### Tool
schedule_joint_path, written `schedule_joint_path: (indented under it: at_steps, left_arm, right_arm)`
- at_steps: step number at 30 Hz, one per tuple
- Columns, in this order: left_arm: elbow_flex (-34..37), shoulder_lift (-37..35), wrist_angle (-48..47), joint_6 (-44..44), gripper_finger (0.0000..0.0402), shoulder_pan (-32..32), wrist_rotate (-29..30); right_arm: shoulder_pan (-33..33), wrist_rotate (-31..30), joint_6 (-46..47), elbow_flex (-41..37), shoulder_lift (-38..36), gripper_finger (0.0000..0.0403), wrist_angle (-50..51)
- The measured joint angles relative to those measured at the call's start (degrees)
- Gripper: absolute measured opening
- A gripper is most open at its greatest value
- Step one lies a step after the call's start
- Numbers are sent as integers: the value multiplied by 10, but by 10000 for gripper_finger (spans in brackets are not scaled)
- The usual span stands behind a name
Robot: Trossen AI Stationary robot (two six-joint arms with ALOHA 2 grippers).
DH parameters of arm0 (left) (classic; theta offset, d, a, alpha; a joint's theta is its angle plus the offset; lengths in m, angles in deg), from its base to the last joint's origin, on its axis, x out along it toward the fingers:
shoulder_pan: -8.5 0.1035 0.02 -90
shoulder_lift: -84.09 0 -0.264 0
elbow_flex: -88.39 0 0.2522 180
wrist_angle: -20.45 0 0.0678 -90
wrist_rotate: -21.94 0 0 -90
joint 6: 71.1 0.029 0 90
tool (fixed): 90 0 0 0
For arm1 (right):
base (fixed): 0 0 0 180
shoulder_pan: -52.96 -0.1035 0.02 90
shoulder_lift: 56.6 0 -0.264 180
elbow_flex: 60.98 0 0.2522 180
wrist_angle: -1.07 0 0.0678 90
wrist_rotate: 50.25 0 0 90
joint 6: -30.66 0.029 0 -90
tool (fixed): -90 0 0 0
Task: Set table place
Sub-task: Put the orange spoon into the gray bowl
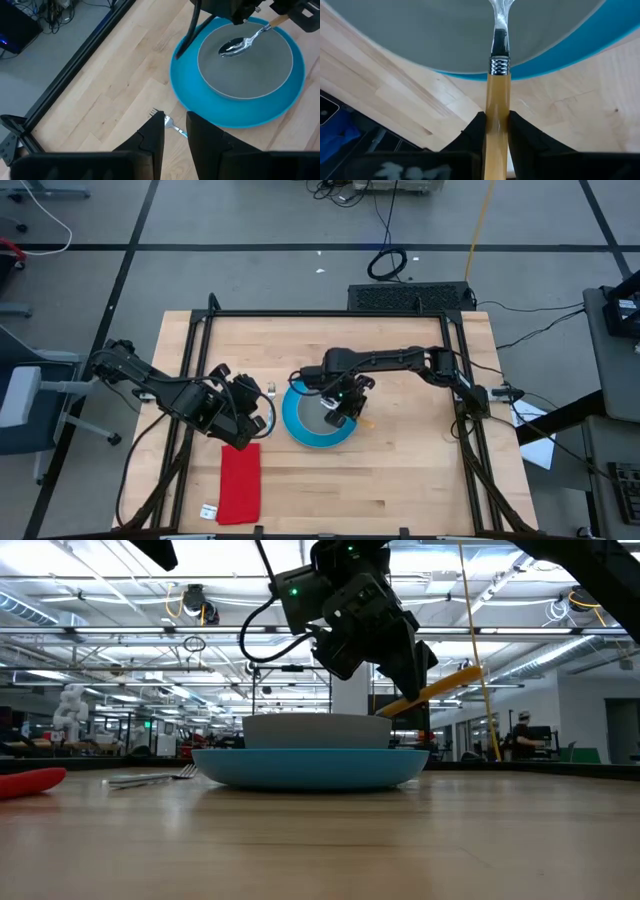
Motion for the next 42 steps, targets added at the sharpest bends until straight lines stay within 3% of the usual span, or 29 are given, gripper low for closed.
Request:
schedule_joint_path:
  at_steps: [36, 42]
  left_arm:
    - [0, 0, -5, 0, 88, 0, 2]
    - [0, 0, -5, 0, 88, 0, 3]
  right_arm:
    - [-9, 21, 29, 0, -1, 46, 0]
    - [-9, 31, 35, 0, -1, 64, 0]
